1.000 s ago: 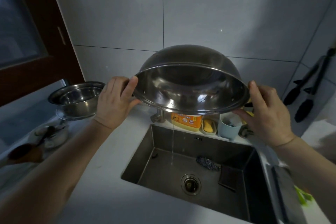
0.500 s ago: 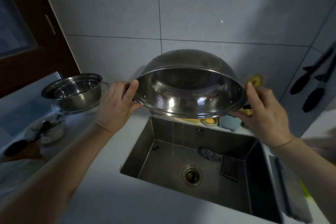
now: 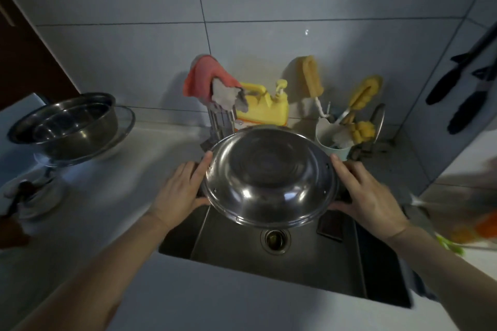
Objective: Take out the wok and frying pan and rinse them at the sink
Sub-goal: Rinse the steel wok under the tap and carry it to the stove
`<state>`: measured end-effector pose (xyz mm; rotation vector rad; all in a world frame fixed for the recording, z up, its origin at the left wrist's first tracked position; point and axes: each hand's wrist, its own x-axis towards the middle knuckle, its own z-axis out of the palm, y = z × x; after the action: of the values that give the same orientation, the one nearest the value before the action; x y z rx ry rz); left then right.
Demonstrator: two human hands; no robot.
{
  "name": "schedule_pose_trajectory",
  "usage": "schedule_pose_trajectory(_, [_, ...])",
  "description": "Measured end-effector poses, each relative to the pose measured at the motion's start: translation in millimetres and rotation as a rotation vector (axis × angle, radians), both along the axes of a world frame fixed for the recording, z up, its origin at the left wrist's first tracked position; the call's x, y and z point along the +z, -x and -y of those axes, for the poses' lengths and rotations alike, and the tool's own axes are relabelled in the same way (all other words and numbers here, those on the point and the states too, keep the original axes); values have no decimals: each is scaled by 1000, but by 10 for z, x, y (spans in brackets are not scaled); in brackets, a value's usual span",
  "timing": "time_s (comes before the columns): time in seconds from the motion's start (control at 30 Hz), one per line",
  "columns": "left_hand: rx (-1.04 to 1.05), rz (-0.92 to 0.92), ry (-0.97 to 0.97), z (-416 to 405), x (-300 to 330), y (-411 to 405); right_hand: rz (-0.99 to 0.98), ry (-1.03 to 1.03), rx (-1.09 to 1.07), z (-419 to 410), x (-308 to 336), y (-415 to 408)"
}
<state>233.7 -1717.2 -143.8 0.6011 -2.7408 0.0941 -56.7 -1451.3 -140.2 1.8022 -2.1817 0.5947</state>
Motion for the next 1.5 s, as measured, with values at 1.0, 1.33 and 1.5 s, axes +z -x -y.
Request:
schedule_pose_trajectory(1.0, [-168, 431, -863, -100, -2758, 1334, 736, -856, -139, 83, -2677, 1344])
schedule_pose_trajectory(1.33, [-140, 578, -944, -26, -2824, 1375, 722, -903, -105, 70, -2862, 1384])
schedule_pose_trajectory(1.5, [169, 517, -956, -30, -2643, 1177, 657, -866, -82, 15, -2928, 1385])
